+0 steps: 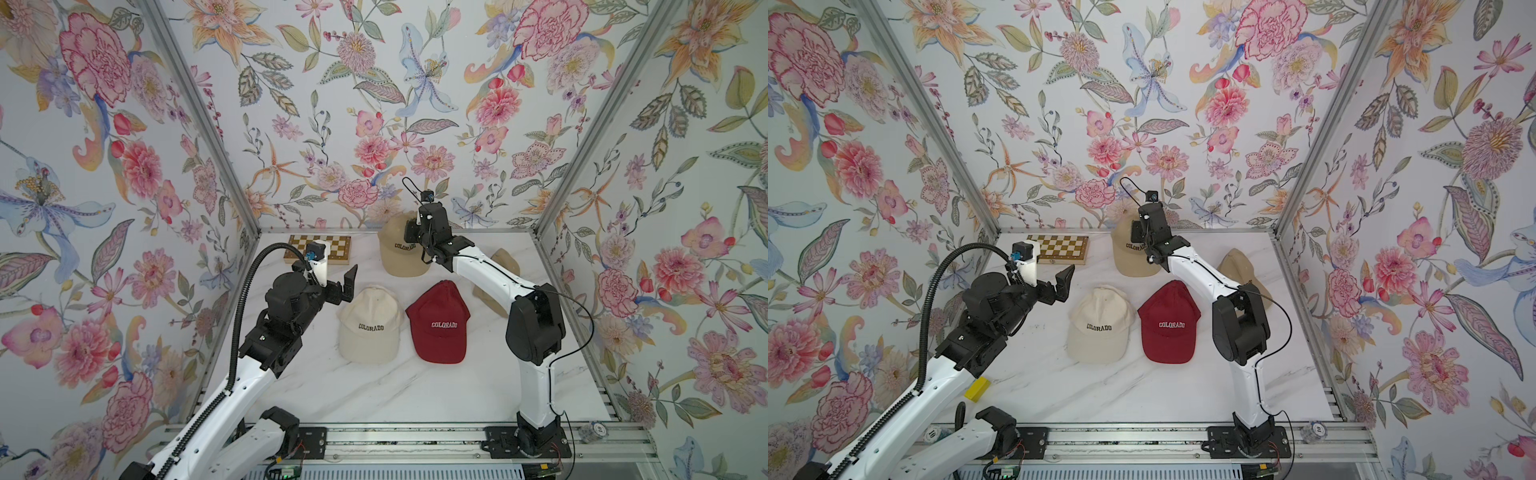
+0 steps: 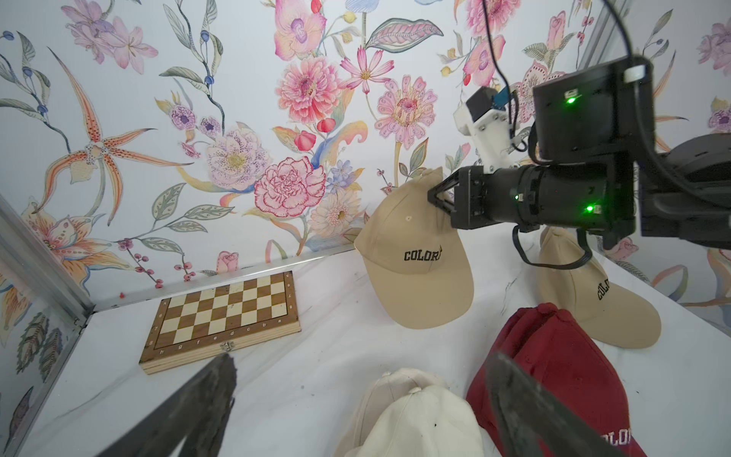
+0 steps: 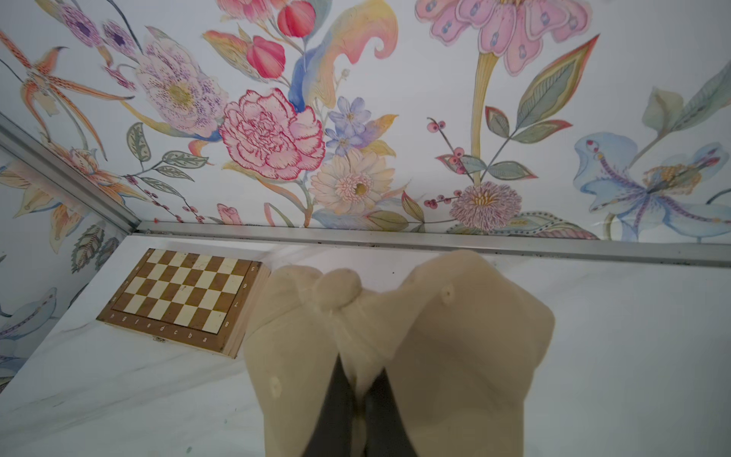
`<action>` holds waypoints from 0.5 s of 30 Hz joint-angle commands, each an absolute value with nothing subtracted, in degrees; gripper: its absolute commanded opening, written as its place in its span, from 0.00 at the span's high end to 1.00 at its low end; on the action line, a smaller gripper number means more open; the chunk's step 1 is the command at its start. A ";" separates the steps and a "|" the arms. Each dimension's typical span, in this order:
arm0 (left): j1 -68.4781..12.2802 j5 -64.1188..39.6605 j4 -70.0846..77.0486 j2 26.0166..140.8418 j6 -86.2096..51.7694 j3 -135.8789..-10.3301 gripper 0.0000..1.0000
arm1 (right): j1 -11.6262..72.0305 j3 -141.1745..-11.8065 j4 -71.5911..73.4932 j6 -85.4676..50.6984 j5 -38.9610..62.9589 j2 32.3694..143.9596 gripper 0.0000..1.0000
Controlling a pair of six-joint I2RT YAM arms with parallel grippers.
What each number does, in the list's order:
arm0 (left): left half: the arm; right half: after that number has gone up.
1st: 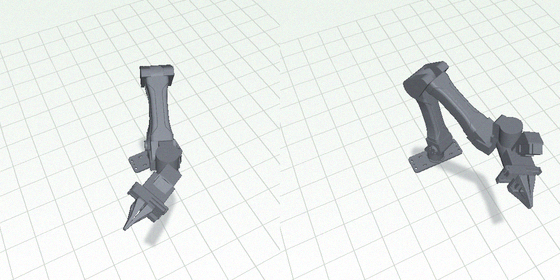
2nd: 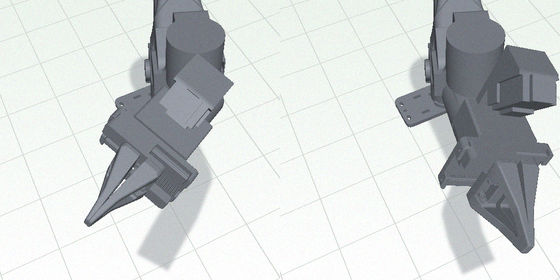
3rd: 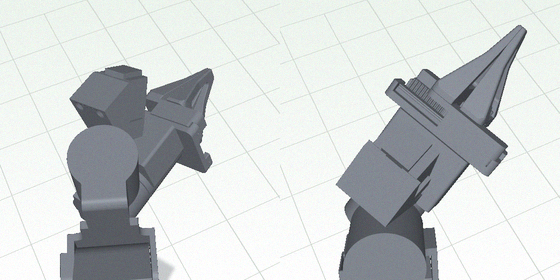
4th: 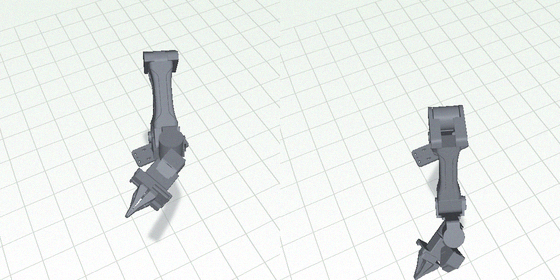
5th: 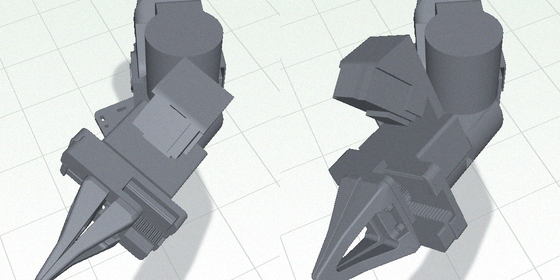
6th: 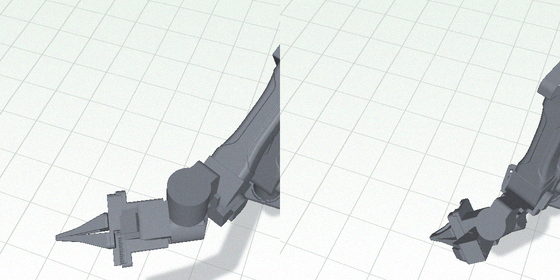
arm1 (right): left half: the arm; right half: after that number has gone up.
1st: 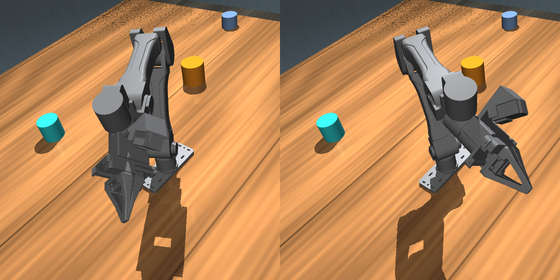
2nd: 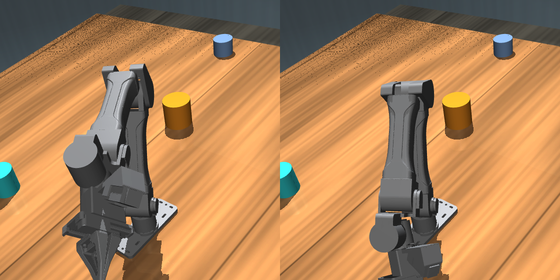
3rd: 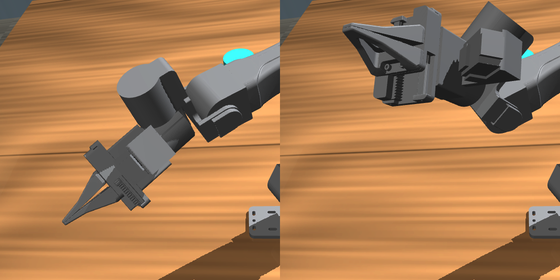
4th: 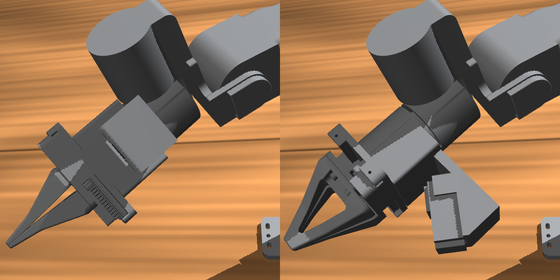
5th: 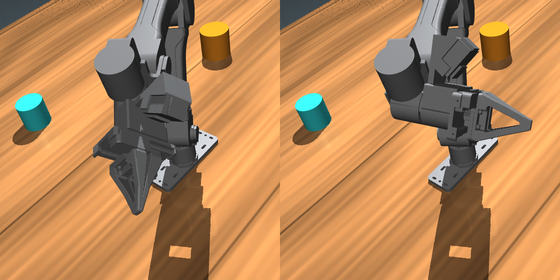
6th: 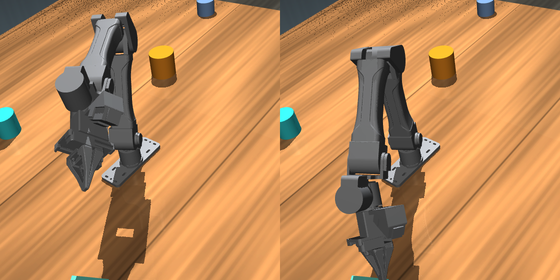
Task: Stack the baseball caps by color
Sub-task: Place the baseball cap at the center of the board.
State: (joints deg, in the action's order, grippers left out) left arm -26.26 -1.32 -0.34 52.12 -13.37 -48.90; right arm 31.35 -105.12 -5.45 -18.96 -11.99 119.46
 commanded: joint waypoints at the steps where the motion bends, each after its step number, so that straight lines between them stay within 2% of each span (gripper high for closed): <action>1: -26.26 -3.29 2.57 51.98 -15.18 -47.48 0.00 | 30.38 -107.38 -7.83 -21.22 -8.19 121.32 1.00; 9: -26.41 -4.48 3.17 52.10 -15.18 -46.76 0.00 | 28.44 -109.19 -12.12 -22.03 -1.69 126.15 1.00; 15: -26.24 -5.53 4.13 52.85 -16.00 -46.41 0.00 | 27.95 -108.64 -12.12 -23.03 -1.23 127.94 1.00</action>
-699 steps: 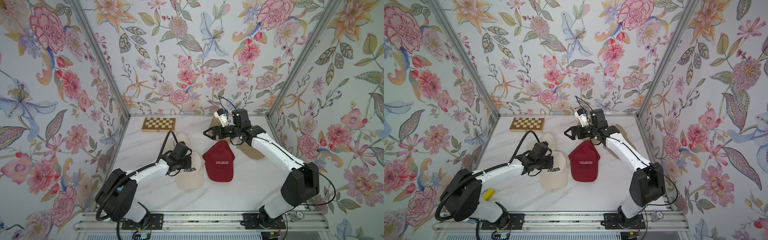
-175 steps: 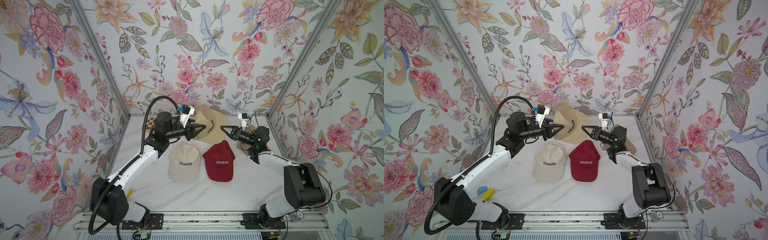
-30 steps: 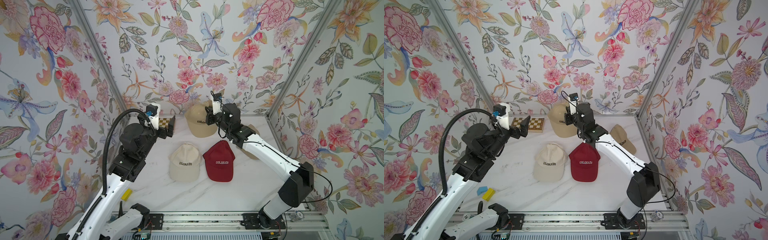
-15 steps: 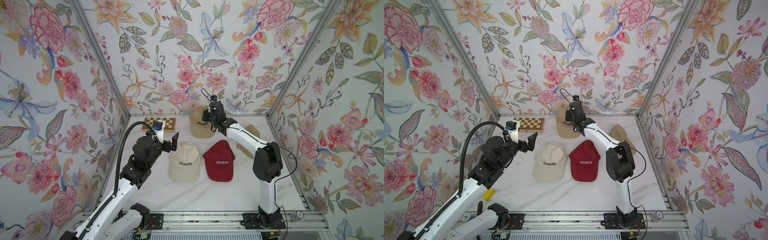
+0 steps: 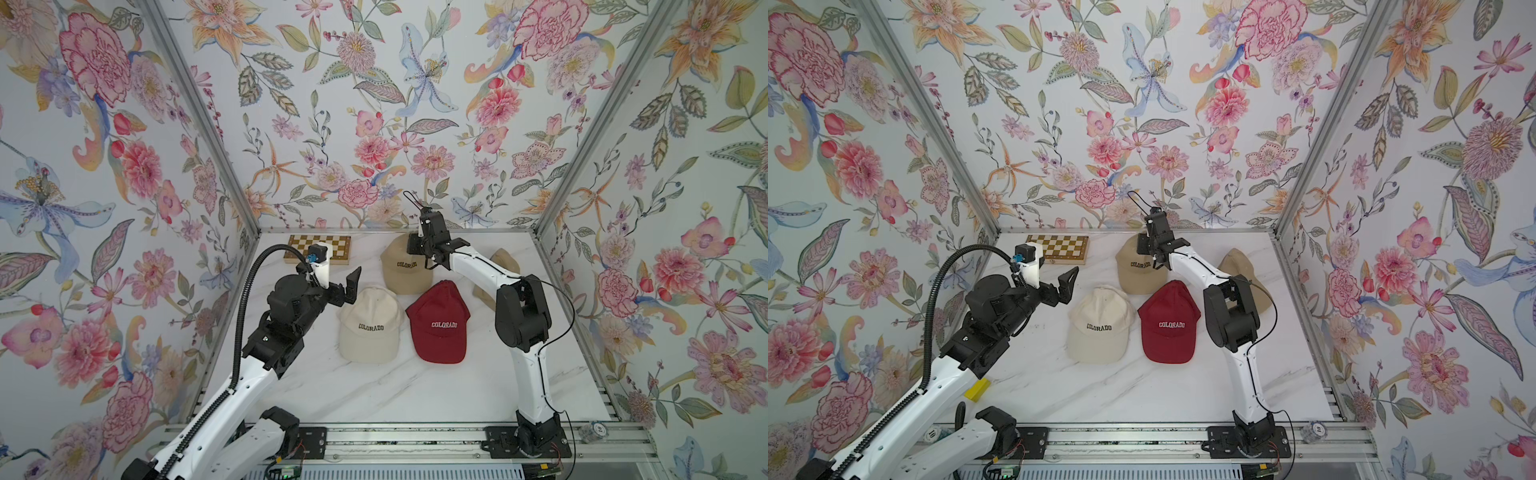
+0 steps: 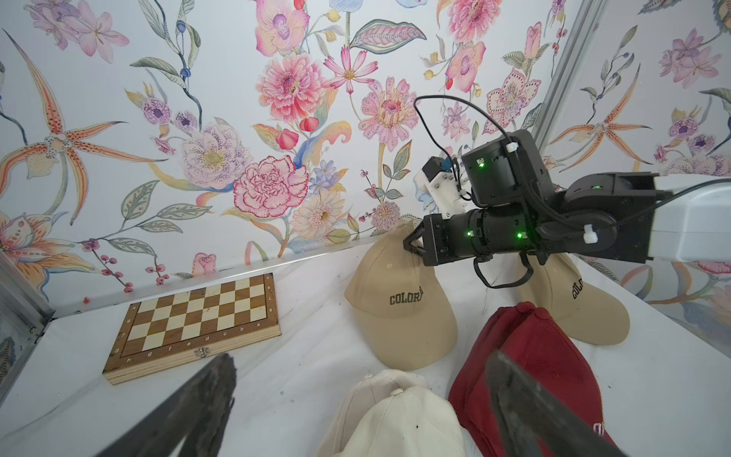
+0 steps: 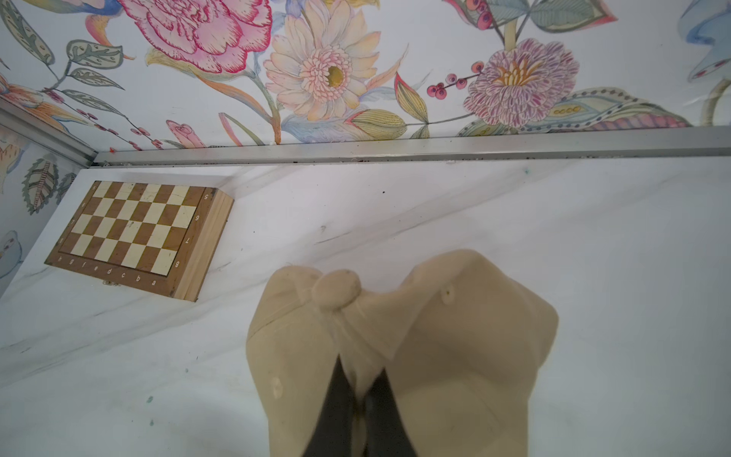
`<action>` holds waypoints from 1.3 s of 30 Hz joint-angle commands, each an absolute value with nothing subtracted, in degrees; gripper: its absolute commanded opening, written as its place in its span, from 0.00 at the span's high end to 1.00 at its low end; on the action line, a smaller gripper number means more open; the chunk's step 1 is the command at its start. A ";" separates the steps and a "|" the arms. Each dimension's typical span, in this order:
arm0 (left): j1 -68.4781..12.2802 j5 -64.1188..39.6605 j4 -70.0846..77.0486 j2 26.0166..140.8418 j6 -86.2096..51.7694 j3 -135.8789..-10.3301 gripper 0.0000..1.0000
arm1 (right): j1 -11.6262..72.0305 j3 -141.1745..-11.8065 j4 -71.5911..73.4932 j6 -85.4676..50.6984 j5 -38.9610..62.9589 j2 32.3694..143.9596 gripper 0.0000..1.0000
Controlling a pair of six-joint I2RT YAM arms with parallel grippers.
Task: Stack the baseball caps by color
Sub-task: Place the baseball cap at the center of the board, then pick up the baseball cap from the center of the board.
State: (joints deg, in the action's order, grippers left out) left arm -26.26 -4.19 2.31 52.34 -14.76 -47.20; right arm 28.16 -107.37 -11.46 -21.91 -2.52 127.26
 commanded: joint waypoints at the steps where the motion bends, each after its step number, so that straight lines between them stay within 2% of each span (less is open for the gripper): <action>1: -26.31 -5.54 4.06 52.92 -16.08 -46.43 0.00 | 27.89 -108.52 -12.10 -23.16 -1.25 128.14 1.00; 9: -26.33 -6.15 4.26 53.44 -16.35 -46.63 0.00 | 27.77 -108.20 -12.19 -23.64 -1.14 128.72 1.00; 10: -26.29 -6.24 4.21 53.64 -16.35 -46.67 0.00 | 27.71 -108.17 -12.14 -23.62 -0.99 128.59 0.94; 14: -26.24 -6.66 3.93 54.04 -16.09 -46.98 0.00 | 27.42 -108.19 -12.27 -22.66 -1.22 126.75 0.53; 20: -26.28 -7.09 4.23 54.49 -15.74 -47.20 0.00 | 26.60 -109.91 -14.85 -18.41 -0.50 120.94 0.00; 24: -26.28 -7.51 5.88 55.14 -15.64 -46.89 0.00 | 24.34 -104.18 -14.05 -16.69 2.59 111.18 0.01; 30: -26.42 -10.98 8.90 59.18 -13.01 -47.14 0.01 | 16.42 -85.46 -11.12 -16.72 8.47 91.07 0.01; 34: -26.54 -13.13 10.02 63.60 -9.89 -49.22 0.00 | 7.15 -68.42 -10.98 -19.98 7.79 76.25 0.01; 39: -26.87 -16.07 12.92 68.02 -9.57 -51.14 0.00 | -9.55 -51.14 -10.98 -26.91 15.76 62.80 0.01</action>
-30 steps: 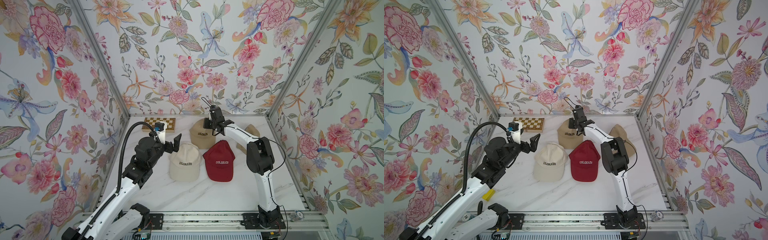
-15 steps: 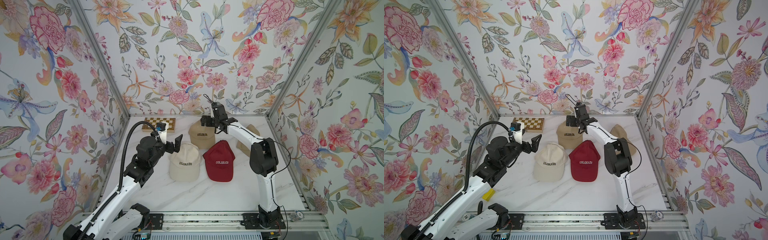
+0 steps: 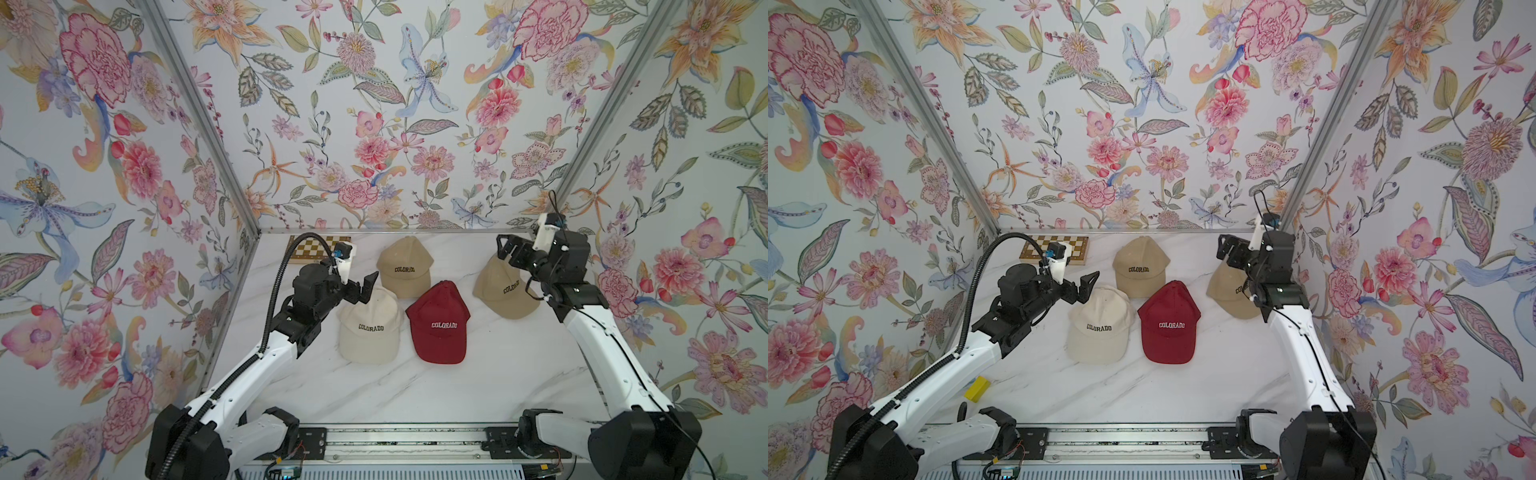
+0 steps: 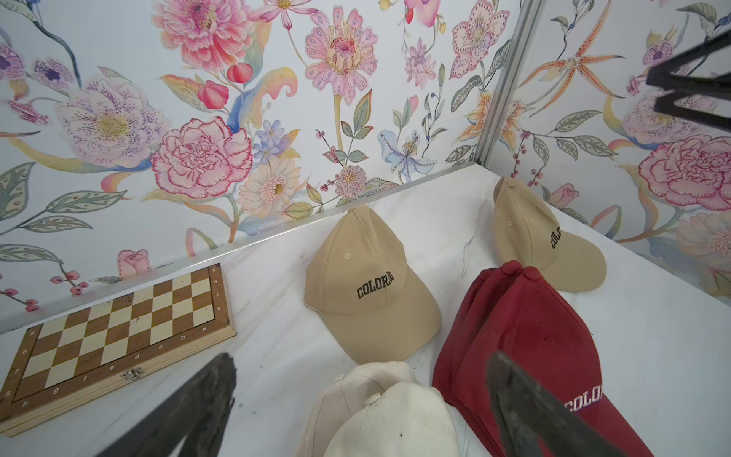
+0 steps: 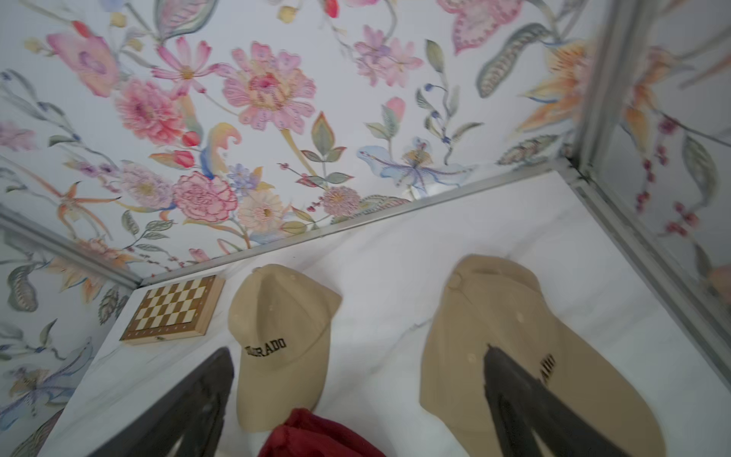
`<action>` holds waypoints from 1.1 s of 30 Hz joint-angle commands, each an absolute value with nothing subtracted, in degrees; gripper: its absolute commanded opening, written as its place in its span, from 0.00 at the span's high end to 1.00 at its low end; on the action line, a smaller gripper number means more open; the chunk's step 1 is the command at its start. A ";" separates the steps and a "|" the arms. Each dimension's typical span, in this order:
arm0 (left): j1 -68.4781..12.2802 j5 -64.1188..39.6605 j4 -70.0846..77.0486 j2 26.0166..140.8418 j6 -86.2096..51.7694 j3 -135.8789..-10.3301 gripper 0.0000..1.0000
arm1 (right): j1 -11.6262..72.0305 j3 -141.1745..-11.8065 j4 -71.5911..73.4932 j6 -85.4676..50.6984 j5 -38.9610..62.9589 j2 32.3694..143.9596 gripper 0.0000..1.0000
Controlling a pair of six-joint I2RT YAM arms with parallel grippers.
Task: Stack the baseball caps by color
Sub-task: Pick up the baseball cap from the center of the board.
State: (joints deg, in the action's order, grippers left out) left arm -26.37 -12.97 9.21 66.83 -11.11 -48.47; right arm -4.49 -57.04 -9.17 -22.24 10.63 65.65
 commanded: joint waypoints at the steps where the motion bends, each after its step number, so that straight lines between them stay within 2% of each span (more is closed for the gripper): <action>1: -26.89 -16.57 13.26 68.81 -9.57 -51.45 0.00 | -12.62 -48.55 -10.99 -27.95 17.12 61.35 0.01; 6: -27.50 -17.23 13.27 70.53 -9.82 -52.06 0.00 | -21.32 -40.24 -9.22 -31.52 21.56 61.37 0.01; 10: -27.75 -17.01 14.30 69.14 -11.18 -50.12 0.00 | -24.70 -35.79 -1.78 -33.94 27.03 68.62 0.01; 33: -29.09 -18.34 13.80 66.62 -11.07 -46.67 0.00 | -25.40 -31.56 15.23 -37.45 26.66 84.19 0.01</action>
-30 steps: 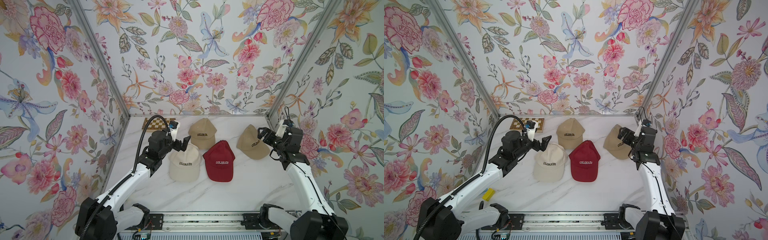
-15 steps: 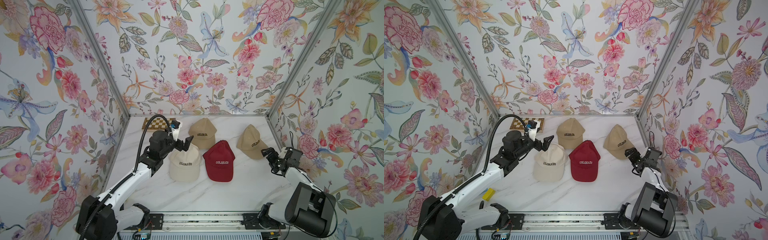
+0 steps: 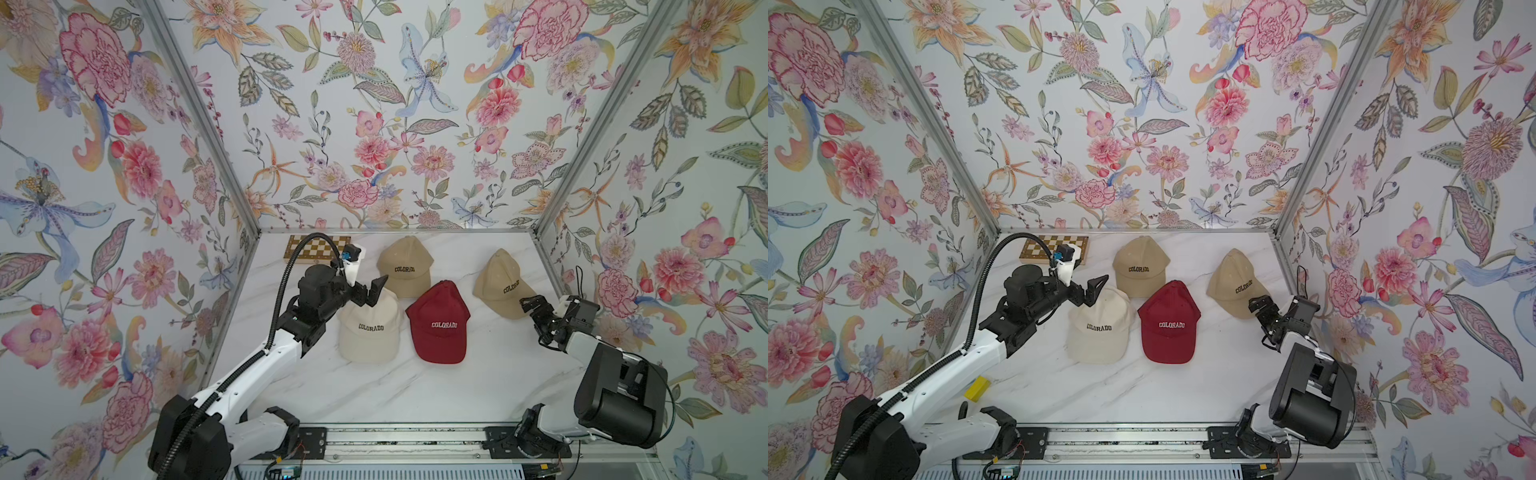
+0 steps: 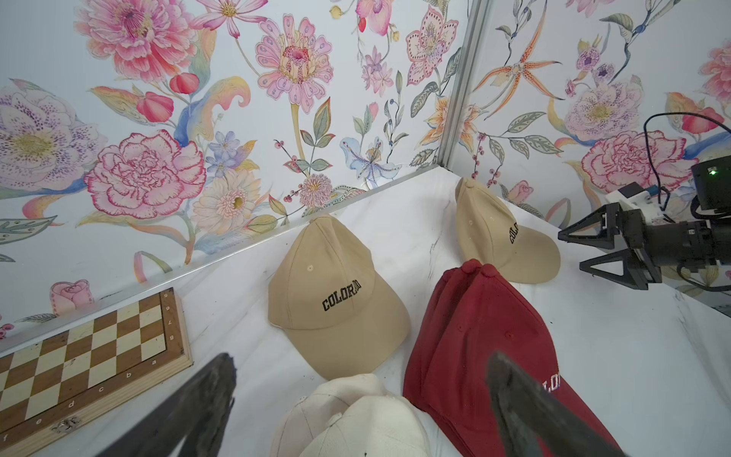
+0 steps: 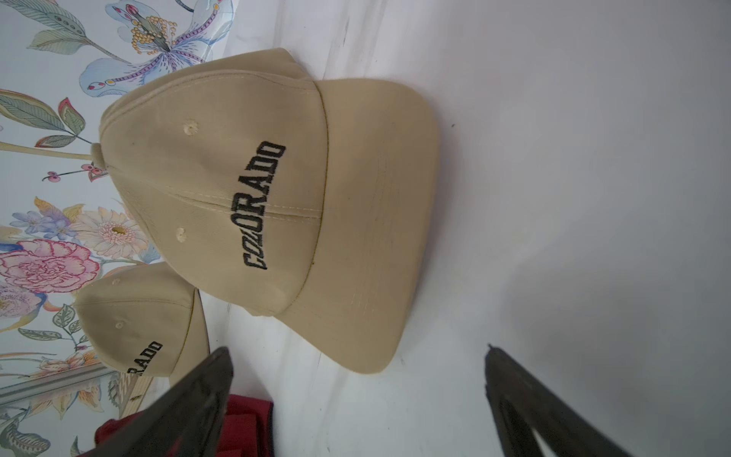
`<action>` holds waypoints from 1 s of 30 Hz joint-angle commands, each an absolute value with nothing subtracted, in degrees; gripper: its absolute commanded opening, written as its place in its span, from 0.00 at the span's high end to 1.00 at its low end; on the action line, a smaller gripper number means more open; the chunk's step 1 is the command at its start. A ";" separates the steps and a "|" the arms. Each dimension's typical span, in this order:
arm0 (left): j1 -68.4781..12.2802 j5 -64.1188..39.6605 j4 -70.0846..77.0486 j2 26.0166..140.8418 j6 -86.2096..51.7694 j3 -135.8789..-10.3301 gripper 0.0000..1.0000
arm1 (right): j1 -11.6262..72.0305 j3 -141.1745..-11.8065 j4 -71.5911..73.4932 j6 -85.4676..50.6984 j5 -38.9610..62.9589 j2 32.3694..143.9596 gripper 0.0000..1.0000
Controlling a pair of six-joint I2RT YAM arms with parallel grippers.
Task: Stack the baseball caps by color
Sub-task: Pick up the baseball cap from the center of the board.
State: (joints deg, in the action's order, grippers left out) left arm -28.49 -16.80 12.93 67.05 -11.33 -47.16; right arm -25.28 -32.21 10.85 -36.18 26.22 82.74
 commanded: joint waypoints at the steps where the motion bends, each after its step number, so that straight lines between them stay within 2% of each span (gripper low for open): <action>1: -29.18 -18.40 13.73 66.69 -11.07 -46.76 0.00 | -25.40 -31.62 16.03 -37.61 26.70 84.88 0.02; 8: -29.60 -18.24 12.88 67.06 -10.56 -47.44 0.00 | -24.90 -31.21 20.99 -38.88 26.41 88.53 0.10; 18: -29.89 -18.01 11.85 68.44 -10.04 -48.49 0.00 | -23.21 -29.72 29.42 -42.51 25.43 93.50 0.31; 30: -29.97 -18.52 10.81 69.54 -9.49 -50.44 0.00 | -21.97 -30.06 32.77 -43.95 24.19 97.21 0.66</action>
State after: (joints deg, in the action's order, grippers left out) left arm -29.32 -17.67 11.31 69.38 -10.35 -48.18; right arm -22.46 -30.26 31.22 -43.81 24.97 96.07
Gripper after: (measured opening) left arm 0.996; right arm 0.353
